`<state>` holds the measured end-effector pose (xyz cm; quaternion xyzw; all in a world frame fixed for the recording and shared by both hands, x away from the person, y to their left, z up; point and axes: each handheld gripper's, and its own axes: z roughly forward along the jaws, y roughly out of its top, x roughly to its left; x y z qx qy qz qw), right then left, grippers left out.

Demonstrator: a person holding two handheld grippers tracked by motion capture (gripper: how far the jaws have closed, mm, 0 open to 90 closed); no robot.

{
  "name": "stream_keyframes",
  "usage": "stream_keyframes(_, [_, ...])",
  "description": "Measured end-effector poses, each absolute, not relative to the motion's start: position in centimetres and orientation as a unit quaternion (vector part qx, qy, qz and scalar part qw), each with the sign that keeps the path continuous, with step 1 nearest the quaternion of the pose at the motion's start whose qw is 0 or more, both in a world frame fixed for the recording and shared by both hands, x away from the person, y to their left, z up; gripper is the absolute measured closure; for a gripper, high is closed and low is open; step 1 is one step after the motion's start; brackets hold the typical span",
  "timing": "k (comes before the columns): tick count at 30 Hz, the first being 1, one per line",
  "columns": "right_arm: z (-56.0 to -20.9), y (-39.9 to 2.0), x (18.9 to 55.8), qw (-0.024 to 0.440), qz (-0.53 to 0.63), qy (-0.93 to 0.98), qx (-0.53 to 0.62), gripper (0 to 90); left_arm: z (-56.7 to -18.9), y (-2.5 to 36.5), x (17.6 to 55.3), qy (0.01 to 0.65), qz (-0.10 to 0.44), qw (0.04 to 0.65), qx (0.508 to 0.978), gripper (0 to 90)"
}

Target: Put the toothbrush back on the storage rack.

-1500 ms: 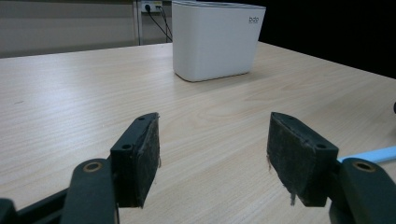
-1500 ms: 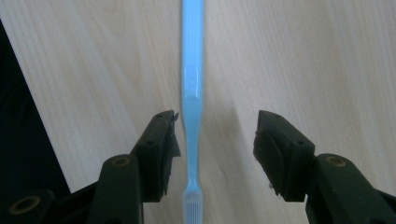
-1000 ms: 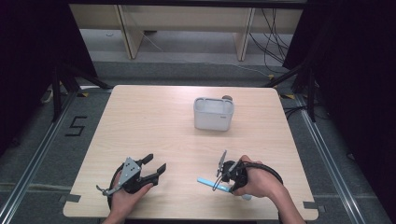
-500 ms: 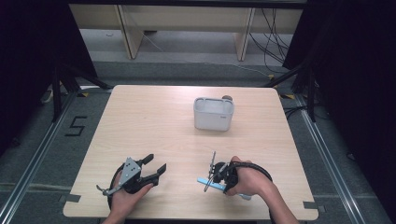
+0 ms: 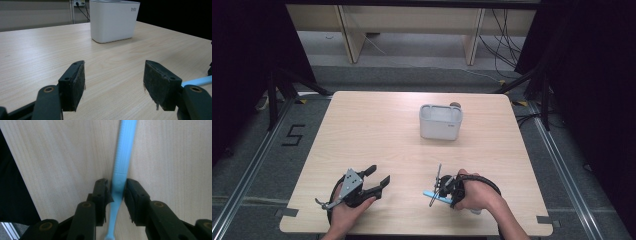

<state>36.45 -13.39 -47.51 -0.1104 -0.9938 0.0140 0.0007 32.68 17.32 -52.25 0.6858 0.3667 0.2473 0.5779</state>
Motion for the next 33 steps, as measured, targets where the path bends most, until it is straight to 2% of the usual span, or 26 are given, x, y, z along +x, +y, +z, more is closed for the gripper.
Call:
stream_keyframes(7, [-47.7,-13.2,36.1,0.003,0.008,-0.993,-0.115,78.9,-52.2,17.3,32.7,0.366,0.247,0.577,0.687,33.6])
stream_keyframes(16, [-47.8,-13.5,36.3,0.003,-0.006,-0.996,-0.088,79.4,-52.2,17.2,32.7,0.361,0.241,0.574,0.694,34.7])
stream_keyframes(19, [-47.4,-13.6,36.5,0.002,-0.006,-0.997,-0.082,79.5,-52.1,17.1,32.8,0.363,0.216,0.585,0.692,35.5])
stream_keyframes(24, [-46.5,-13.4,36.6,0.006,-0.005,-0.997,-0.082,79.5,-50.7,16.7,32.4,0.327,0.212,0.584,0.712,36.6])
stream_keyframes(33, [-45.4,-13.0,36.7,0.01,-0.009,-0.998,-0.062,79.6,-50.3,14.9,31.6,0.253,0.146,0.564,0.772,37.1])
